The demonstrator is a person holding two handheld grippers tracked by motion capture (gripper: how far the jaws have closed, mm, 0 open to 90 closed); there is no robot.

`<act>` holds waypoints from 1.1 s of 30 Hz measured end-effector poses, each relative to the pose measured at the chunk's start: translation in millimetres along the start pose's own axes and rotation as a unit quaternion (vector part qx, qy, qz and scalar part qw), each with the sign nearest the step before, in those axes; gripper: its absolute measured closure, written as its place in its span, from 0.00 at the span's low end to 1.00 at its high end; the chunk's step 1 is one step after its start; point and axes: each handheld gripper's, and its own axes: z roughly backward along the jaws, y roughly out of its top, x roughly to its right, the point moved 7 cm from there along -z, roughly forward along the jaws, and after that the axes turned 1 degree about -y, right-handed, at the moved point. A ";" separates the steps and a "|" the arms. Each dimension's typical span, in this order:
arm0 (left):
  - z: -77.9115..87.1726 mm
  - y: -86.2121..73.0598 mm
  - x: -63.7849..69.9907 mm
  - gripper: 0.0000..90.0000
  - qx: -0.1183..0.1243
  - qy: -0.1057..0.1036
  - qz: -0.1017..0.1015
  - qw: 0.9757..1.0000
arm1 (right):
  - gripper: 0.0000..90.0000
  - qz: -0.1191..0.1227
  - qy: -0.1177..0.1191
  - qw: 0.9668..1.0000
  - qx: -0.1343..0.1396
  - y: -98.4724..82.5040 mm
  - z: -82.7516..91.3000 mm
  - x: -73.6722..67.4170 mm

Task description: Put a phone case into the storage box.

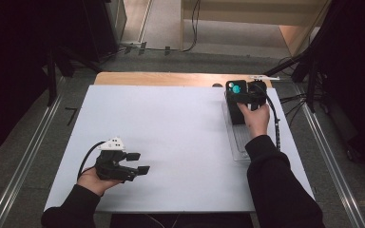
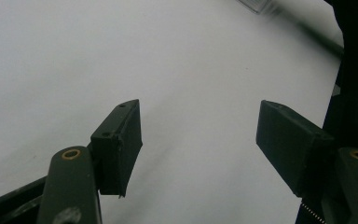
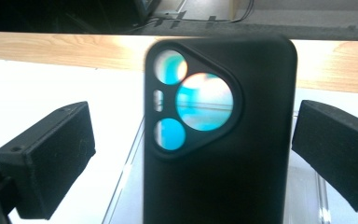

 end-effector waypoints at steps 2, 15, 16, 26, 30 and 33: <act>0.6 0.1 -0.1 0.35 -0.001 0.000 -0.001 1.000 | 0.00 0.002 0.009 1.000 0.000 1.3 7.2 -1.4; 2.2 1.3 -0.3 0.35 0.004 -0.001 0.005 1.000 | 0.15 0.067 0.114 0.991 -0.035 -19.4 70.3 -64.1; 2.3 1.2 -0.8 0.35 0.003 0.001 0.005 1.000 | 0.16 0.069 0.118 0.990 -0.038 -22.2 73.4 -68.5; 4.6 2.3 -2.0 0.35 0.008 0.002 0.008 1.000 | 0.28 0.120 0.190 0.971 -0.082 -58.1 99.2 -104.9; 5.4 2.9 -1.3 0.35 0.010 0.001 0.007 1.000 | 0.32 0.132 0.208 0.965 -0.090 -73.9 109.6 -112.1; 6.1 2.3 -1.0 0.35 0.009 0.001 0.007 1.000 | 0.35 0.150 0.211 0.961 -0.101 -87.0 116.7 -114.7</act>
